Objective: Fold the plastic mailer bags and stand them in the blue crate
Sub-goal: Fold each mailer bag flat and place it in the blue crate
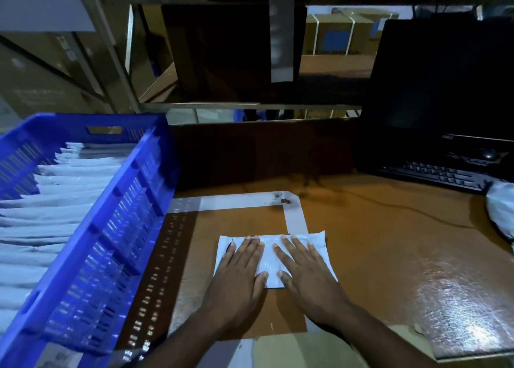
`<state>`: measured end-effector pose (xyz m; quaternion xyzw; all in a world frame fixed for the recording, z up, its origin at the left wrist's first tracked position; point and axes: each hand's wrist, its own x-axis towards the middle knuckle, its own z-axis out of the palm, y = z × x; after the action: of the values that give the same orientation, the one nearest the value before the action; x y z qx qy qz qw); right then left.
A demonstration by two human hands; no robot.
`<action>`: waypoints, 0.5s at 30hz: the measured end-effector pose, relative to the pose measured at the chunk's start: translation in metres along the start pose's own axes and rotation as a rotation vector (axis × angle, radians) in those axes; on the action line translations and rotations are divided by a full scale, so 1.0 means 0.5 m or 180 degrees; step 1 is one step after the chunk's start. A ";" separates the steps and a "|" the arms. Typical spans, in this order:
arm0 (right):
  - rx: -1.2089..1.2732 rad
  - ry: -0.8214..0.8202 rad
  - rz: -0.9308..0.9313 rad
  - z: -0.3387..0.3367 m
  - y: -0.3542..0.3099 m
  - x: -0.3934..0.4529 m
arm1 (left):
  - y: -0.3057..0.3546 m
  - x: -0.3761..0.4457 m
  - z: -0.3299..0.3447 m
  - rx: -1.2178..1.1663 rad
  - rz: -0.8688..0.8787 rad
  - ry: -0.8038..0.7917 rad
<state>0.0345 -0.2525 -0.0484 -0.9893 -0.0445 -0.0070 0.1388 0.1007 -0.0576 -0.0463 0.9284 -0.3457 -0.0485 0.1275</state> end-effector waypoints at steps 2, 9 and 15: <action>0.0085 0.0018 -0.0024 -0.013 -0.003 -0.001 | 0.004 -0.003 -0.009 -0.0312 -0.0033 0.0096; -0.0332 0.0315 -0.0279 0.018 -0.015 -0.017 | -0.008 -0.039 0.024 -0.0282 0.0355 0.0124; -0.0230 0.0217 -0.0117 0.018 -0.016 -0.011 | -0.006 -0.037 0.040 0.0018 0.0418 0.0248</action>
<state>0.0284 -0.2431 -0.0549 -0.9919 -0.0575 -0.0449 0.1043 0.0850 -0.0471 -0.0665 0.9053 -0.4007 -0.0028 0.1412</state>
